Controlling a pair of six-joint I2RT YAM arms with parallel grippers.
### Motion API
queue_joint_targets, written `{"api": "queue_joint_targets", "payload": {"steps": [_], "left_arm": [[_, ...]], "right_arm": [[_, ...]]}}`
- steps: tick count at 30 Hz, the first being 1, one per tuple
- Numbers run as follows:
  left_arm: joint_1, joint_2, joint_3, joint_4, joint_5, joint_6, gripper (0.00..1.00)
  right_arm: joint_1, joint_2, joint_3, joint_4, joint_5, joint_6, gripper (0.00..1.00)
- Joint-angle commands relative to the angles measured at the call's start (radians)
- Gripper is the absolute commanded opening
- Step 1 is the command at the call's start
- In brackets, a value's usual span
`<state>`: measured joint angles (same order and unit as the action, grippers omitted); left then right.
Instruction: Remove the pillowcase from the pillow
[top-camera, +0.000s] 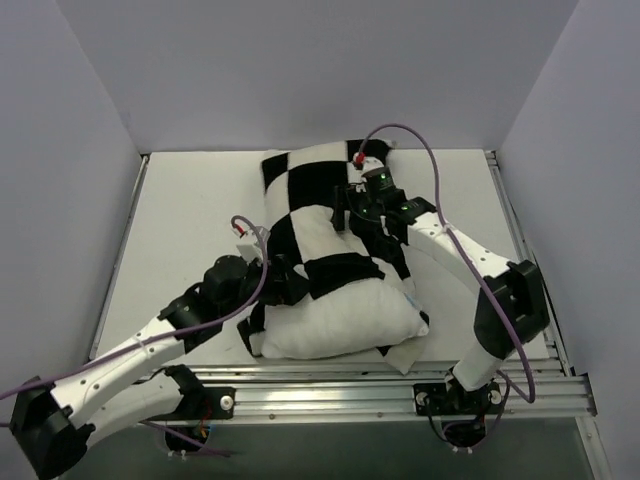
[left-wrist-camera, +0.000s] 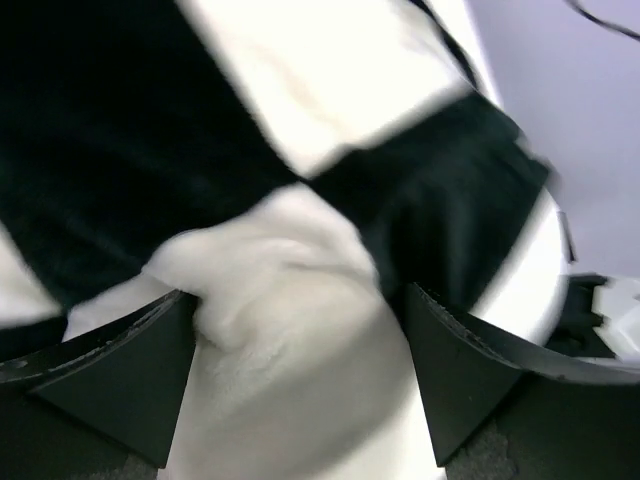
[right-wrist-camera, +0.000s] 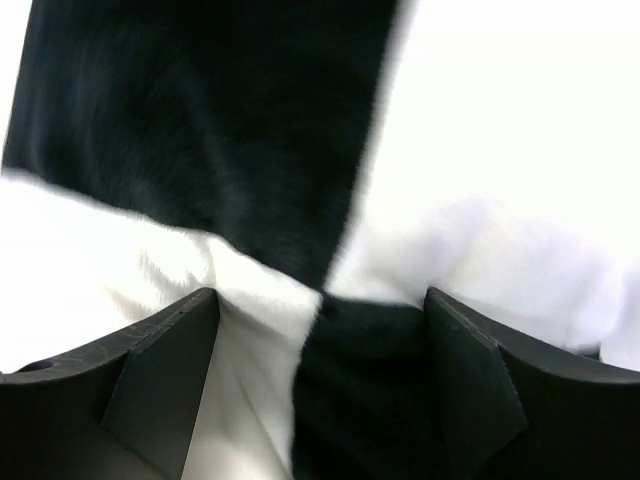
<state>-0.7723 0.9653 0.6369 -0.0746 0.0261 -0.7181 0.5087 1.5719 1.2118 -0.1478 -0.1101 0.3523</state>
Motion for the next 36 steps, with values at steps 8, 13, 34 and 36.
{"api": "queue_joint_targets", "payload": {"steps": [8, 13, 34, 36], "left_arm": [[0.036, 0.122, 0.122, -0.018, -0.146, 0.048, 0.9], [0.064, 0.315, 0.182, 0.117, -0.094, 0.037, 0.9], [-0.058, 0.21, 0.192, 0.0, 0.067, 0.236, 0.96], [-0.071, 0.188, 0.155, -0.008, 0.055, 0.23, 0.96]], "right_arm": [[0.063, 0.278, 0.488, 0.008, 0.027, -0.157, 0.79], [0.096, 0.055, 0.293, -0.015, 0.151, -0.165, 0.86], [0.177, -0.725, -0.56, -0.01, -0.031, 0.28, 1.0], [0.175, -0.71, -0.604, 0.058, -0.056, 0.292, 1.0]]}}
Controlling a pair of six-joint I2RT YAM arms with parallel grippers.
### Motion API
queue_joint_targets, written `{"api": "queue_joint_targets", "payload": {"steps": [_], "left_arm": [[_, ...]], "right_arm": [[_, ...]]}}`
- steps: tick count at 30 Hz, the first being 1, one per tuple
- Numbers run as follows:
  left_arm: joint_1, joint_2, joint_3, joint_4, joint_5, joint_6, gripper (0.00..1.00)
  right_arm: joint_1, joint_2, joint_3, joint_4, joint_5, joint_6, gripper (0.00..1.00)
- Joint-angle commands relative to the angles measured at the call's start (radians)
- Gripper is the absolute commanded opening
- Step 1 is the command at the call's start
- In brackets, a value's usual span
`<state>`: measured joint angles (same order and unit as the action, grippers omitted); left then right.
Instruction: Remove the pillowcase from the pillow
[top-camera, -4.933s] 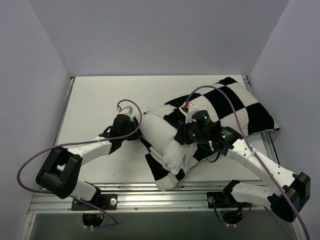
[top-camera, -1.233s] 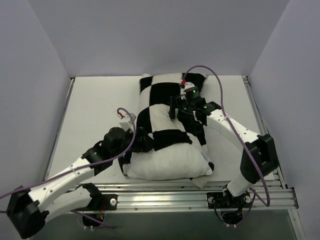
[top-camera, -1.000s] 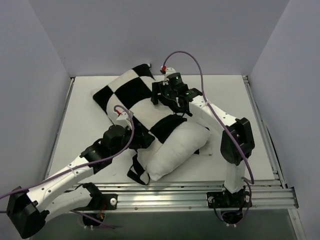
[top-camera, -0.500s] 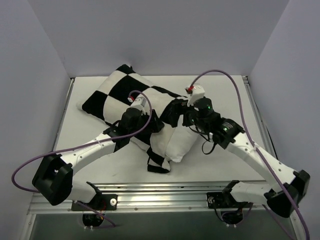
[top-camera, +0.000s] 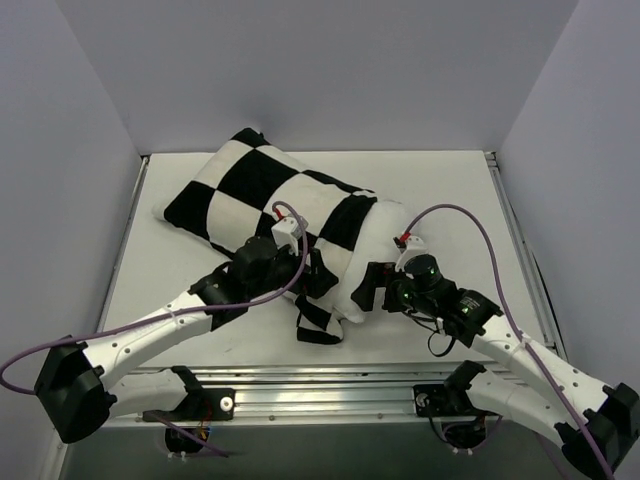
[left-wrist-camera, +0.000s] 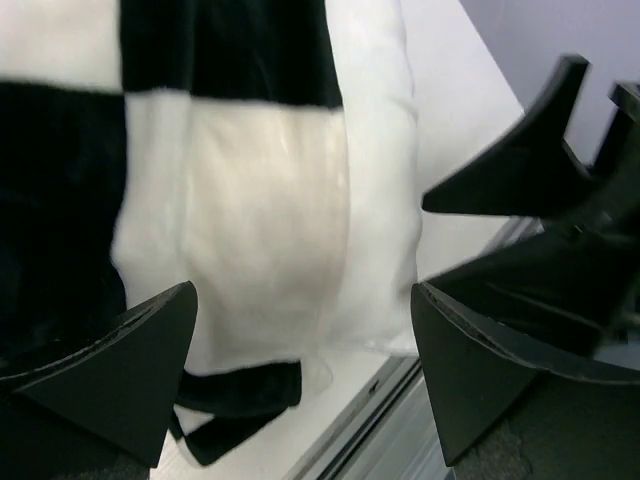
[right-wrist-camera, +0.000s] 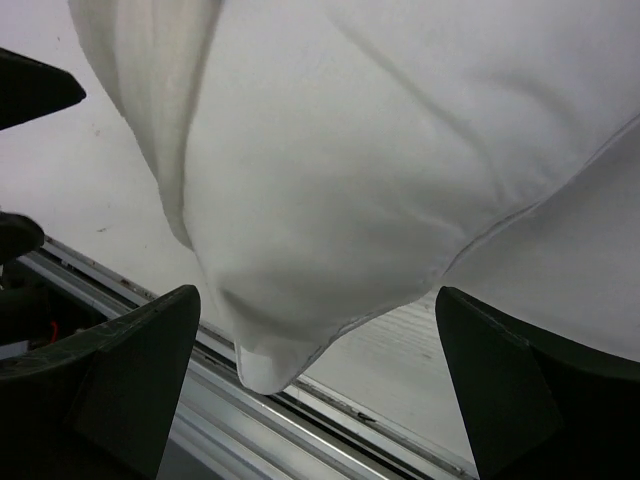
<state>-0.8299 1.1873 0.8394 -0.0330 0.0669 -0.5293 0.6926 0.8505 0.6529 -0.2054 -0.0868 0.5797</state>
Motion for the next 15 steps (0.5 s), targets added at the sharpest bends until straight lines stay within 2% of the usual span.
{"api": "queue_joint_targets", "payload": {"steps": [1, 8, 11, 14, 15], "left_arm": [[-0.015, -0.054, -0.084, -0.05, 0.013, 0.037, 0.96], [-0.025, -0.063, -0.146, -0.015, 0.034, 0.017, 0.96], [-0.025, -0.017, -0.154, 0.015, 0.053, 0.02, 0.96], [-0.025, 0.024, -0.149, 0.016, 0.073, 0.008, 0.96], [-0.025, 0.028, -0.152, 0.016, 0.074, 0.003, 0.96]], "right_arm": [[-0.007, 0.018, -0.058, 0.138, -0.079, 0.069, 1.0], [-0.011, 0.13, -0.108, 0.297, -0.085, 0.066, 1.0], [-0.016, 0.177, -0.105, 0.36, -0.093, 0.046, 0.91], [-0.016, 0.212, -0.082, 0.408, -0.111, 0.029, 0.51], [-0.018, 0.216, -0.076, 0.416, -0.11, 0.025, 0.23]]}}
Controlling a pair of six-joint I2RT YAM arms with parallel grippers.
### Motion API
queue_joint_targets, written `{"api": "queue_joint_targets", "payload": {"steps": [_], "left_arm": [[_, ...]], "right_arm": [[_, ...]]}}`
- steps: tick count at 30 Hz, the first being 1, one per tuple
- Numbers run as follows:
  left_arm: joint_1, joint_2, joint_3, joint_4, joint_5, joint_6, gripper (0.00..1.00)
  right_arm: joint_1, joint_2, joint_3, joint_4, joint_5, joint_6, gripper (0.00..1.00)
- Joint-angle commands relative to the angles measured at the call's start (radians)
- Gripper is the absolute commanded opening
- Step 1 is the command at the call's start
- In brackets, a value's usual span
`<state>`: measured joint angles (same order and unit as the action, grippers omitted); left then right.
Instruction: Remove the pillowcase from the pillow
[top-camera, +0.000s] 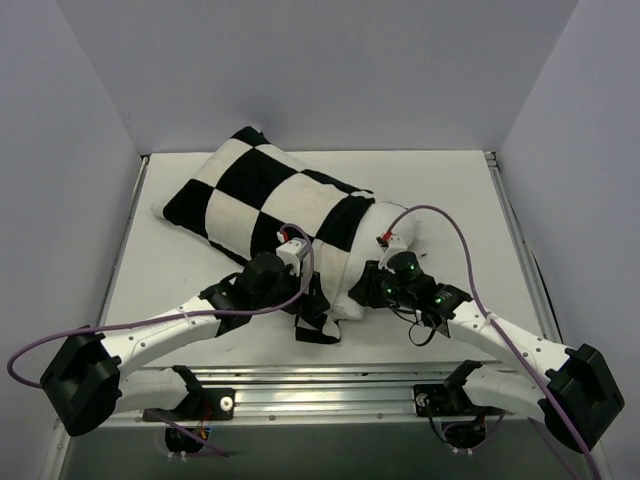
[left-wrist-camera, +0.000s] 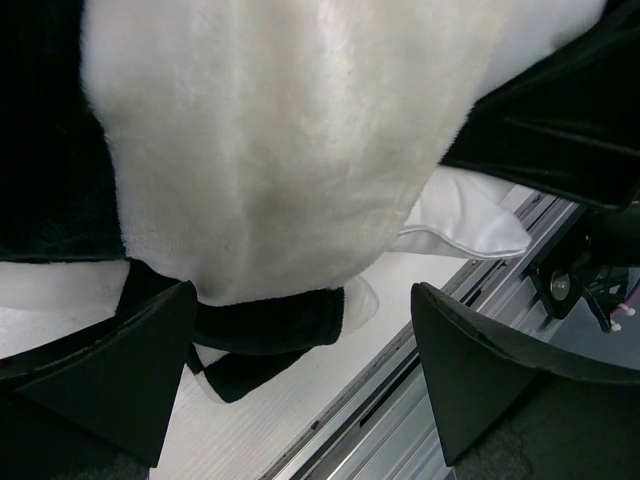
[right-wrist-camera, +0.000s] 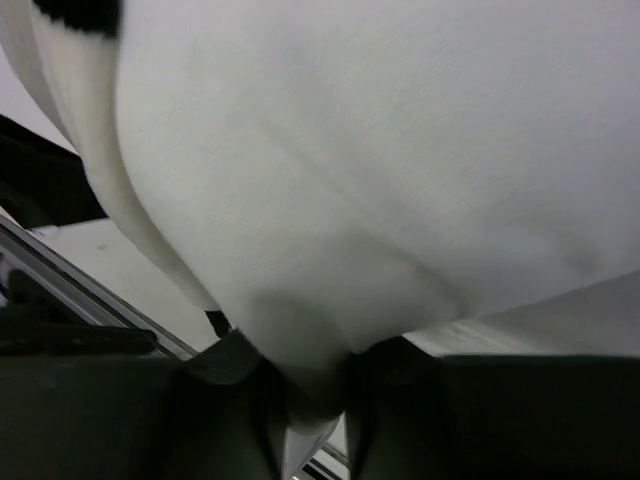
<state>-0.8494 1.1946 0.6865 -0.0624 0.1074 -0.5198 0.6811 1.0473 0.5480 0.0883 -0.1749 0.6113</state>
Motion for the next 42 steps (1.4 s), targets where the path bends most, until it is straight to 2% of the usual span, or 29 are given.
{"api": "queue_joint_targets", "payload": {"steps": [1, 2, 3, 11, 15, 18, 22, 26, 27, 28, 29, 33, 37, 42], "left_arm": [[-0.007, 0.023, -0.001, 0.045, 0.032, -0.009, 0.96], [-0.007, 0.02, -0.004, 0.045, 0.026, -0.016, 0.96], [-0.007, 0.02, -0.004, 0.041, 0.009, -0.017, 0.96], [-0.027, 0.037, 0.001, 0.041, -0.08, -0.049, 0.96], [-0.039, 0.079, 0.042, -0.016, -0.127, -0.043, 0.96], [-0.048, 0.097, 0.054, -0.016, -0.147, -0.043, 0.93], [-0.048, 0.129, 0.08, -0.027, -0.179, -0.039, 0.83], [-0.05, 0.126, 0.097, -0.014, -0.245, -0.048, 0.39], [-0.048, 0.122, 0.1, -0.014, -0.28, -0.052, 0.16], [-0.047, 0.108, 0.108, -0.014, -0.304, -0.054, 0.06], [-0.045, 0.1, 0.111, -0.022, -0.331, -0.062, 0.03], [0.007, 0.071, 0.119, -0.085, -0.472, -0.101, 0.02], [0.165, 0.065, 0.082, -0.126, -0.549, -0.17, 0.02], [0.289, 0.079, 0.01, -0.083, -0.621, -0.261, 0.02]], "right_arm": [[-0.006, 0.023, 0.035, 0.125, -0.02, -0.015, 0.1], [-0.005, 0.025, 0.043, 0.125, -0.018, -0.019, 0.01], [-0.005, 0.023, 0.055, 0.125, -0.017, -0.021, 0.0], [-0.006, -0.01, 0.13, 0.084, -0.009, -0.042, 0.0], [-0.006, -0.02, 0.182, 0.039, 0.005, -0.064, 0.0], [-0.006, -0.017, 0.213, 0.025, 0.006, -0.071, 0.0], [-0.002, -0.007, 0.239, 0.018, 0.003, -0.074, 0.0], [0.008, -0.003, 0.253, -0.005, -0.003, -0.096, 0.0], [0.009, -0.009, 0.253, -0.013, -0.003, -0.1, 0.0], [0.009, -0.03, 0.251, -0.018, -0.002, -0.105, 0.0], [0.009, -0.042, 0.253, -0.041, 0.005, -0.111, 0.0], [0.008, -0.142, 0.317, -0.182, 0.025, -0.143, 0.0], [0.005, -0.256, 0.501, -0.335, 0.04, -0.197, 0.0], [0.005, -0.293, 0.688, -0.513, 0.058, -0.246, 0.0]]}}
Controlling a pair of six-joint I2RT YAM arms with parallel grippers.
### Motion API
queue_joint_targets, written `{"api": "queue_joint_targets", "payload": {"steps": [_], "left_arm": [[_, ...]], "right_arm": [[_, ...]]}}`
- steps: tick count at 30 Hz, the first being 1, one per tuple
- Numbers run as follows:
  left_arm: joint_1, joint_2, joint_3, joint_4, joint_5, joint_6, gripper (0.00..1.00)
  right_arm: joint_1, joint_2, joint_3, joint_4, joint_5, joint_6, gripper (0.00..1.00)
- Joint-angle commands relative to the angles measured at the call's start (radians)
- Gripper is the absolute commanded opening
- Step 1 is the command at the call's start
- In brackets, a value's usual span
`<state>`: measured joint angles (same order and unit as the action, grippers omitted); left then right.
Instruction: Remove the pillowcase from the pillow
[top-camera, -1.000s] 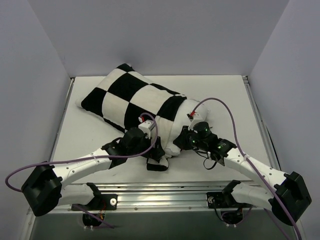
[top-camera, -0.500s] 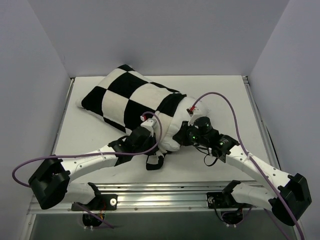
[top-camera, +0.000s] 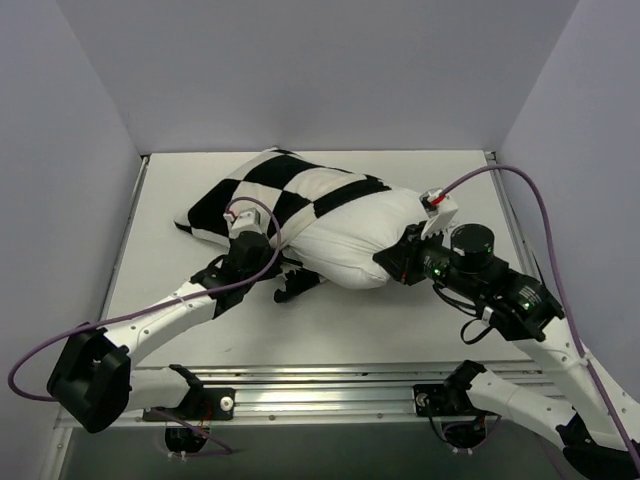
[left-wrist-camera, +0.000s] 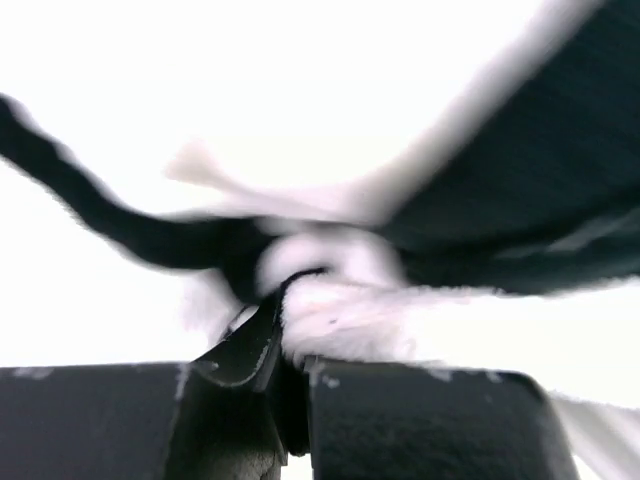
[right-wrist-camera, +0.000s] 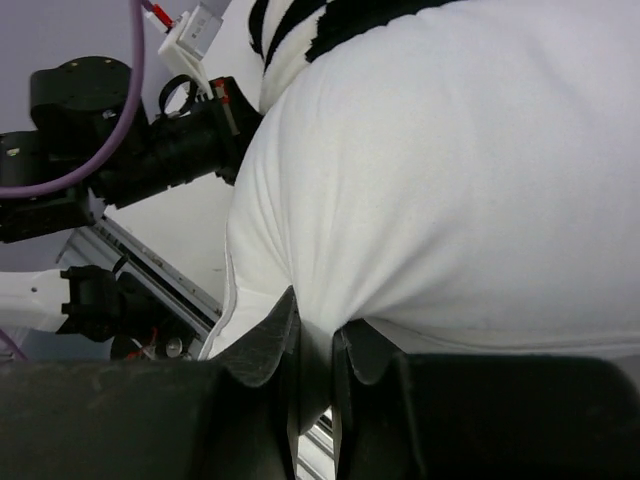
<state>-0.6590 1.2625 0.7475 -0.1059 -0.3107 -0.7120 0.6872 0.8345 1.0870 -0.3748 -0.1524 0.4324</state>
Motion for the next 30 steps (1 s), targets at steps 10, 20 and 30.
{"api": "queue_joint_targets", "payload": {"steps": [10, 20, 30], "left_arm": [[0.19, 0.198, -0.014, 0.124, -0.015, -0.089, 0.05], [-0.042, -0.205, 0.101, -0.225, 0.047, 0.121, 0.85], [-0.188, 0.186, 0.646, -0.305, 0.15, 0.566, 0.91]], "right_arm": [[-0.002, -0.055, -0.059, 0.029, -0.317, -0.043, 0.0], [-0.002, 0.0, -0.121, -0.008, -0.264, -0.047, 0.73], [-0.095, -0.043, -0.074, -0.11, 0.415, 0.098, 0.91]]}}
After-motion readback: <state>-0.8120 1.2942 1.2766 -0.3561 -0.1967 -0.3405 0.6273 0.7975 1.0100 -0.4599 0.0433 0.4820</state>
